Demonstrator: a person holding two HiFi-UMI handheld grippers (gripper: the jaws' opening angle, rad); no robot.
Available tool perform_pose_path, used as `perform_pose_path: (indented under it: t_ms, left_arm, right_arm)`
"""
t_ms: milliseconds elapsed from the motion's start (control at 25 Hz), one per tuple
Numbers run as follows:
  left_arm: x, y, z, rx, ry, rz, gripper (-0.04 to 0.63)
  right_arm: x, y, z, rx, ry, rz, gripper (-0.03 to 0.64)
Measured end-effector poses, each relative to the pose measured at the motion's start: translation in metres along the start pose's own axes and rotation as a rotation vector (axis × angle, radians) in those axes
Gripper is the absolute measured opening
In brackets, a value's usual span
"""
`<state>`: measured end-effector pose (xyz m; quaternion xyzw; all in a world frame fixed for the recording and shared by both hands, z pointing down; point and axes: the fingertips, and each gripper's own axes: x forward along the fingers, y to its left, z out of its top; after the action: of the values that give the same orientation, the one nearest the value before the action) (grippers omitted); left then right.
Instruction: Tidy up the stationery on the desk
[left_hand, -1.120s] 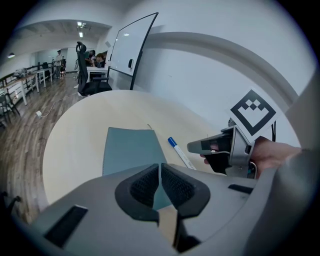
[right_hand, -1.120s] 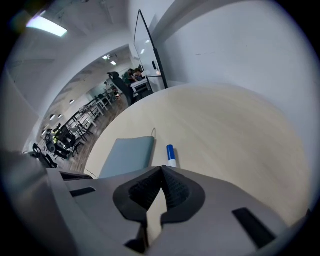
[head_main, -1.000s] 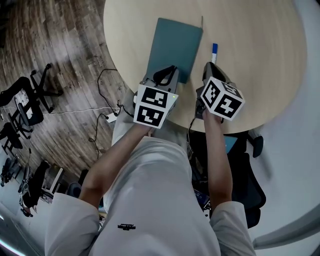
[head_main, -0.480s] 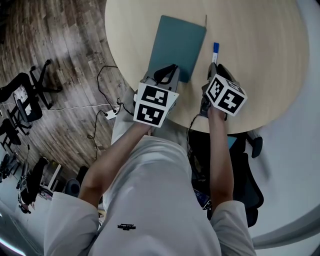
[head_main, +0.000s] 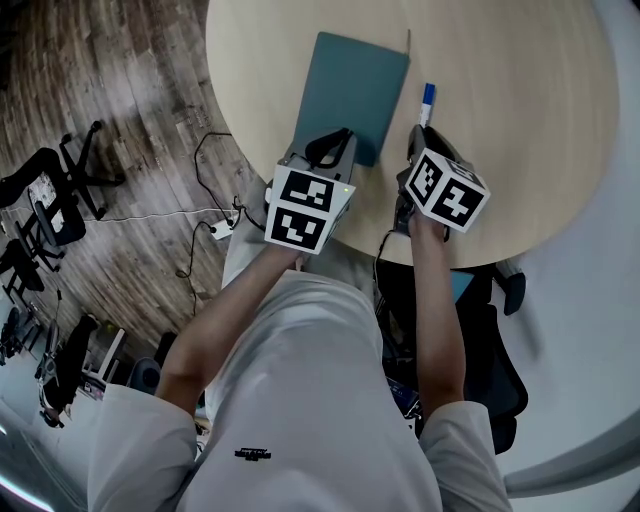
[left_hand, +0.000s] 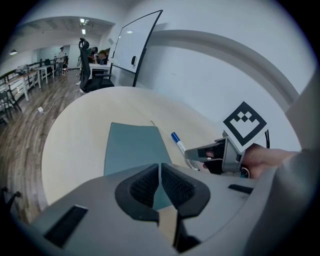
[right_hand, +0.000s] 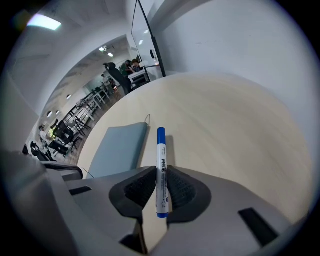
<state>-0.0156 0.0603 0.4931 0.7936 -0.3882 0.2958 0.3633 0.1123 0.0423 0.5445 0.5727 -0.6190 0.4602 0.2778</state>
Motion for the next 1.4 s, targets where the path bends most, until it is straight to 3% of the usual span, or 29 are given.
perform_pose_path:
  t_ms: [960,1400]
  left_arm:
    - [-0.003,0.031,-0.004,-0.041,0.014,0.022,0.032]
    - [-0.004,0.019,0.001,-0.016,0.021,0.011,0.032]
  right_arm:
    - [0.019,0.04,0.007,0.212,-0.002,0.129,0.091]
    - [0.004,0.046,0.011,0.212,-0.042,0.167,0.091]
